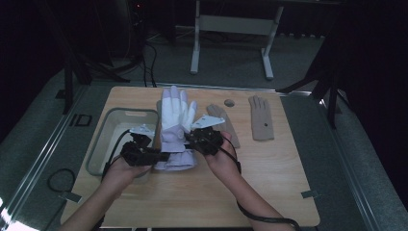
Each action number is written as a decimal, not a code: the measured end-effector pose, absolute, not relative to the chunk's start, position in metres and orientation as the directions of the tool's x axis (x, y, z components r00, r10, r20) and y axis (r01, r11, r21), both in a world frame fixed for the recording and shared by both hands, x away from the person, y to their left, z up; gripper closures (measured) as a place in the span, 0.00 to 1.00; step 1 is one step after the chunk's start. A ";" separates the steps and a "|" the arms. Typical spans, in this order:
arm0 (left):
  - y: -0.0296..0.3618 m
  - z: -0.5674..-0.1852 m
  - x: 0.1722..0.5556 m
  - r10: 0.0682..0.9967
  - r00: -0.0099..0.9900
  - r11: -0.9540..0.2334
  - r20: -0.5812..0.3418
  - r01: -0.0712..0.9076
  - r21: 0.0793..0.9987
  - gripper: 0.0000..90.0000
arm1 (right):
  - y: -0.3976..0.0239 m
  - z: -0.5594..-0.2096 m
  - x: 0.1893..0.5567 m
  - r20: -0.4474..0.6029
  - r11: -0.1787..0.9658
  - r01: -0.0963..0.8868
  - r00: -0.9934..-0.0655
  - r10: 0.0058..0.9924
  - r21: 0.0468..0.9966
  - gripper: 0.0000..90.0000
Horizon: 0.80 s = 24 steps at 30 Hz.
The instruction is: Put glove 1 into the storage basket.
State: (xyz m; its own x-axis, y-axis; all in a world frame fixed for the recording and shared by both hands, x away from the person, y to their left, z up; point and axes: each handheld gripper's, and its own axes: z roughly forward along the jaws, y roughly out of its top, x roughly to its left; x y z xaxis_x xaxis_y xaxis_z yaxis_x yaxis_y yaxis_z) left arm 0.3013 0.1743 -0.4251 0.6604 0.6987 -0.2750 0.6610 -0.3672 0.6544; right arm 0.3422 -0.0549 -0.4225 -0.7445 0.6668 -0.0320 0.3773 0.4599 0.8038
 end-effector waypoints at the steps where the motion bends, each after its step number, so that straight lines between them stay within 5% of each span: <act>1: 0.179 -0.423 0.302 0.703 0.657 -0.364 -0.271 0.661 0.656 0.83 | -0.050 -0.421 0.344 -0.031 0.461 0.375 -0.748 0.663 0.804 0.91; 24: 0.301 -0.422 0.304 0.776 0.564 -0.319 -0.281 0.736 0.597 0.83 | 0.079 -0.426 0.368 0.038 0.470 0.381 -0.806 0.590 0.796 0.91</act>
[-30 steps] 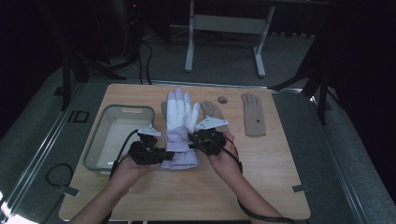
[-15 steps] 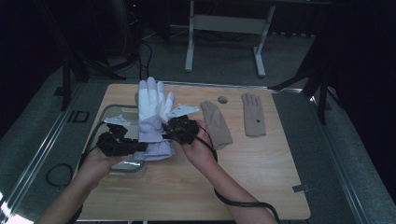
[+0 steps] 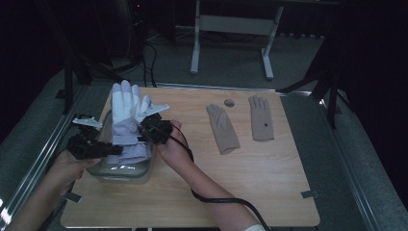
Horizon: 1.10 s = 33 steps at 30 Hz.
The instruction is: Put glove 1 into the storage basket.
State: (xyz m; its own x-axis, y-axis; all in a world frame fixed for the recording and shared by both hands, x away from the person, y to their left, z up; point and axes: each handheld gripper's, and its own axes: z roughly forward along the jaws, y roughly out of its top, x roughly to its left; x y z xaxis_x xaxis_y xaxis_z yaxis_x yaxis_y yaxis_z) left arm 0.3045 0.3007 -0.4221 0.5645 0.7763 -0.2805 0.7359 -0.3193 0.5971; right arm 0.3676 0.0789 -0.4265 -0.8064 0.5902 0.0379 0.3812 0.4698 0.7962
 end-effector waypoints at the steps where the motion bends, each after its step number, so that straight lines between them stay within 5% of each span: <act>1: 0.305 -0.425 0.305 0.777 0.560 -0.314 -0.288 0.741 0.594 0.83 | 0.083 -0.429 0.368 0.042 0.472 0.387 -0.806 0.591 0.792 0.91; 14: 0.314 -0.480 0.312 0.793 0.498 -0.303 -0.351 0.822 0.482 0.82 | 0.107 -0.485 0.377 0.099 0.543 0.483 -0.802 0.588 0.687 0.91; 27: 0.308 -0.490 0.317 0.804 0.470 -0.304 -0.364 0.852 0.427 0.73 | 0.109 -0.496 0.387 0.147 0.587 0.553 -0.790 0.596 0.591 0.90; 33: 0.301 -0.491 0.313 0.827 0.490 -0.348 -0.276 0.831 0.434 0.66 | 0.108 -0.495 0.390 0.160 0.594 0.551 -0.797 0.582 0.587 0.76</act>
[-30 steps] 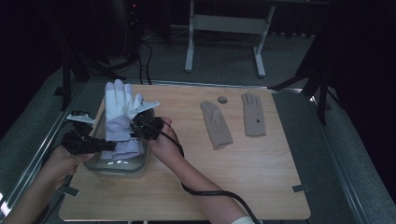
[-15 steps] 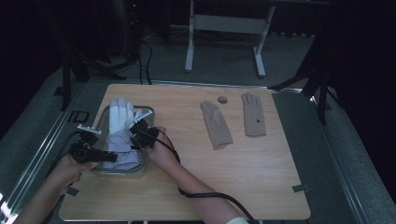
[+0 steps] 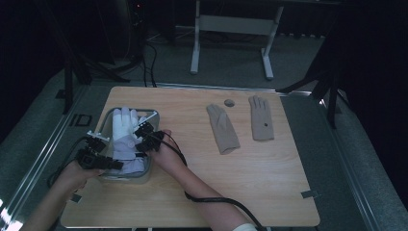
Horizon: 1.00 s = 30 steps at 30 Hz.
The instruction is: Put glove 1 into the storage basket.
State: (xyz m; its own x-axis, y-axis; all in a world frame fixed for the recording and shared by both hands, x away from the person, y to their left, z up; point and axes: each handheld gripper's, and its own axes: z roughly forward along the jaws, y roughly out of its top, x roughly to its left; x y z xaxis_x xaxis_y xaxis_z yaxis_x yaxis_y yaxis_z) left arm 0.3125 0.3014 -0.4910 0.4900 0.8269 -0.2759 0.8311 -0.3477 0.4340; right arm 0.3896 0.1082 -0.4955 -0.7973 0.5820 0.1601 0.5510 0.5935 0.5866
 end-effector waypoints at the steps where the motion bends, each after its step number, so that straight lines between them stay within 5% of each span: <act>1: 0.300 -0.491 0.311 0.831 0.487 -0.343 -0.271 0.830 0.440 0.65 | 0.108 -0.494 0.388 0.150 0.598 0.540 -0.803 0.576 0.593 0.72; 6: 0.300 -0.482 0.303 0.863 0.462 -0.312 -0.205 0.806 0.503 0.50 | 0.105 -0.485 0.386 0.122 0.598 0.513 -0.812 0.571 0.615 0.52; 13: 0.293 -0.463 0.288 0.871 0.469 -0.297 -0.148 0.743 0.600 0.47 | 0.085 -0.467 0.389 0.184 0.540 0.500 -0.825 0.535 0.677 0.23; 30: 0.236 -0.447 0.277 0.820 0.551 -0.292 -0.154 0.634 0.716 0.52 | 0.035 -0.445 0.381 0.115 0.528 0.436 -0.838 0.533 0.729 0.18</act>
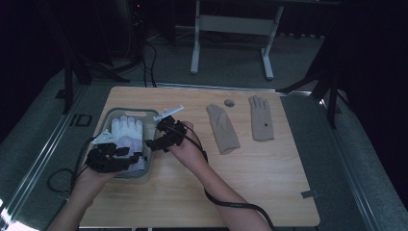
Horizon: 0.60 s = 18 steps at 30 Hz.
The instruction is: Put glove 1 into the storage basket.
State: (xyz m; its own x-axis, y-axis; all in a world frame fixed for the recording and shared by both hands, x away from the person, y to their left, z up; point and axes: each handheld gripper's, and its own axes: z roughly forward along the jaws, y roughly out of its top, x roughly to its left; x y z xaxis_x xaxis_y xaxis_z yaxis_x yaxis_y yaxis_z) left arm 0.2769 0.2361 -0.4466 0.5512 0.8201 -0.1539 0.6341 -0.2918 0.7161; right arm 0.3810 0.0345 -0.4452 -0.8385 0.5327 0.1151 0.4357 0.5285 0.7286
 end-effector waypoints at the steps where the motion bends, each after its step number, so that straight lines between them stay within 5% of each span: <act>1: 0.233 -0.446 0.277 0.817 0.556 -0.294 -0.153 0.630 0.719 0.52 | 0.029 -0.444 0.381 0.114 0.524 0.437 -0.835 0.538 0.731 0.18; 10: 0.193 -0.445 0.271 0.766 0.629 -0.339 -0.132 0.570 0.749 0.51 | -0.011 -0.440 0.379 0.108 0.502 0.447 -0.816 0.568 0.740 0.16; 18: 0.164 -0.446 0.268 0.730 0.667 -0.337 -0.150 0.542 0.769 0.22 | -0.047 -0.438 0.378 0.102 0.476 0.453 -0.797 0.596 0.754 0.16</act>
